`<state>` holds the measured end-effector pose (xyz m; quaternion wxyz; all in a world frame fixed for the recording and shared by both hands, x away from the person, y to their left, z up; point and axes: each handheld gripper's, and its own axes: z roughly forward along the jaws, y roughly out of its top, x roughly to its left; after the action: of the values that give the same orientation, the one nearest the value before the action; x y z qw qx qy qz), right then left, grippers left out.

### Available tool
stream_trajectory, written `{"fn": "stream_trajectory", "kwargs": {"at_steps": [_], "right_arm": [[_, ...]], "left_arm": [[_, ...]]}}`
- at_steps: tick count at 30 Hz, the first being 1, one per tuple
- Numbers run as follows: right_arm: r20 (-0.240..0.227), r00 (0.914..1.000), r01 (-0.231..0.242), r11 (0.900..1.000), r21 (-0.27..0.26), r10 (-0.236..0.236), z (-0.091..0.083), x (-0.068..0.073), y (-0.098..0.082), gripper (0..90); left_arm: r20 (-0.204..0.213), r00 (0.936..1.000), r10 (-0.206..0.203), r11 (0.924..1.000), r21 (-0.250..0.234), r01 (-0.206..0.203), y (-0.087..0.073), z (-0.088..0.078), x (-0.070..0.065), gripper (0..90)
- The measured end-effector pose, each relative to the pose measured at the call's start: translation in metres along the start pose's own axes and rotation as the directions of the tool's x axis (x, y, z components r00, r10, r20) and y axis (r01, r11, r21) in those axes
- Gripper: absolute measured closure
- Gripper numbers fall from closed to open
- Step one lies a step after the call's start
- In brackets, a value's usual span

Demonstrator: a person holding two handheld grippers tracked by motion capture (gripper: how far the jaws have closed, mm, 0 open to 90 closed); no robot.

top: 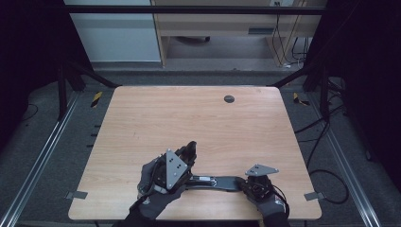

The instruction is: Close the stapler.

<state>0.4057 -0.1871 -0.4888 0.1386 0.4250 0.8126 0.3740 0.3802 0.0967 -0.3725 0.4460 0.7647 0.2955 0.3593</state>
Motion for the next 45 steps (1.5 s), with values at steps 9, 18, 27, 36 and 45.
{"fn": "stream_trajectory", "kwargs": {"at_steps": [9, 18, 27, 36, 45], "right_arm": [[-0.001, 1.0, 0.001, 1.0, 0.0, -0.001, 0.0, 0.0, 0.0, 90.0], [-0.002, 1.0, -0.003, 1.0, 0.001, 0.003, 0.0, 0.0, 0.0, 90.0], [-0.009, 0.9999, -0.008, 1.0, -0.003, 0.008, 0.0, 0.0, 0.0, 90.0], [-0.001, 1.0, 0.004, 1.0, -0.002, -0.004, 0.0, 0.0, 0.0, 90.0], [-0.004, 1.0, 0.002, 1.0, -0.003, -0.002, 0.0, 0.0, 0.0, 90.0]], "left_arm": [[0.003, 0.9997, 0.023, 0.9997, 0.006, -0.023, 0.002, 0.004, -0.008, 57.3], [0.002, 0.9995, 0.03, 0.9995, 0.005, -0.03, 0.002, 0.006, -0.01, 57.1], [0.006, 0.9981, 0.061, 0.998, 0.013, -0.061, 0.004, 0.012, -0.018, 56.3], [0.007, 0.997, 0.077, 0.9969, 0.015, -0.077, 0.005, 0.015, -0.024, 55.8], [0.006, 0.9959, 0.091, 0.9958, 0.015, -0.091, 0.005, 0.018, -0.029, 55.3]]}}
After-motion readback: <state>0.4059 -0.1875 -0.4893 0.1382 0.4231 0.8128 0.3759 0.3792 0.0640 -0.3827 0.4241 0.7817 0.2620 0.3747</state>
